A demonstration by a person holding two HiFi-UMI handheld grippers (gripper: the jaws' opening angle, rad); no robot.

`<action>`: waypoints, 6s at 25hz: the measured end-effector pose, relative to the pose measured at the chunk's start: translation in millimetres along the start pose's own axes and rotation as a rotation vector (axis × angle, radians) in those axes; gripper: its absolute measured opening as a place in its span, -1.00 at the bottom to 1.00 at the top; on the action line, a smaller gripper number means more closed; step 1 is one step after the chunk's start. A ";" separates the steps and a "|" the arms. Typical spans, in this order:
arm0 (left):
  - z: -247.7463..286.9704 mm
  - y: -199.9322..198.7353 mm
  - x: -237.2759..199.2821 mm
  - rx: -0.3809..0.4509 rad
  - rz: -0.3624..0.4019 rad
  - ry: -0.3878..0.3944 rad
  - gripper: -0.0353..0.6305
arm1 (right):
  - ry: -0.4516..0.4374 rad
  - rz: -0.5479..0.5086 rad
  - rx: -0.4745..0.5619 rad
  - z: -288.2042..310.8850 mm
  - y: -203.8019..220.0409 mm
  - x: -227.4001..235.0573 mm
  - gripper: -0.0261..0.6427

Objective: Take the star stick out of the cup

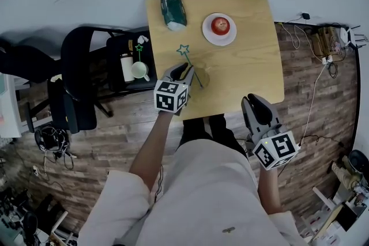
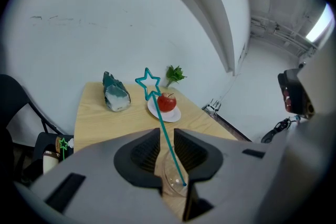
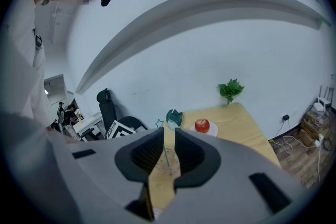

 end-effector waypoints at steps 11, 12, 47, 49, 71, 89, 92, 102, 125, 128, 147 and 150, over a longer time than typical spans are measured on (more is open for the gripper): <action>8.4 0.3 -1.9 -0.021 0.000 -0.017 -0.68 | 0.033 0.021 0.005 -9.4 4.9 6.5 -0.73; 9.3 0.1 -1.5 -0.021 0.002 -0.019 -0.68 | 0.035 0.022 0.006 -10.1 5.1 7.3 -0.73; -10.6 -16.1 46.0 0.109 0.006 -0.117 -0.83 | -0.064 0.001 0.041 -36.6 1.7 48.4 -0.73; -13.5 -19.1 53.5 0.123 0.014 -0.130 -0.83 | -0.081 -0.002 0.047 -39.1 1.8 54.5 -0.73; -76.4 -40.4 167.6 0.361 0.043 -0.286 -0.84 | -0.328 -0.067 0.116 -66.4 -9.6 105.5 -0.74; -131.9 -2.7 236.2 0.504 -0.068 -0.289 -0.83 | -0.473 -0.121 0.087 -67.6 0.5 80.9 -0.78; -142.3 4.7 238.3 0.514 -0.070 -0.278 -0.83 | -0.472 -0.133 0.096 -69.7 5.4 73.0 -0.79; -197.7 46.0 257.1 0.544 -0.065 -0.243 -0.83 | -0.434 -0.165 0.118 -111.3 27.8 32.7 -0.79; -321.3 129.9 333.4 0.663 0.004 -0.191 -0.84 | -0.366 -0.202 0.205 -241.7 100.2 -47.4 -0.90; -328.4 136.9 339.8 0.670 0.008 -0.188 -0.84 | -0.360 -0.203 0.215 -251.0 106.5 -51.5 -0.92; -329.8 141.1 365.1 0.686 0.030 -0.177 -0.84 | -0.359 -0.262 0.218 -273.0 106.7 -48.2 -0.92; -326.9 143.1 366.2 0.691 0.022 -0.172 -0.84 | -0.358 -0.269 0.216 -275.6 106.5 -48.1 -0.92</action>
Point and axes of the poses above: the fingertips, and each gripper's own axes: z forward along the fingers, x to its right, y out of its underside, the point moved 10 cm from there along -z, backward along the fingers, and after that the axes turned 4 degrees about y, right-handed, at the moved point
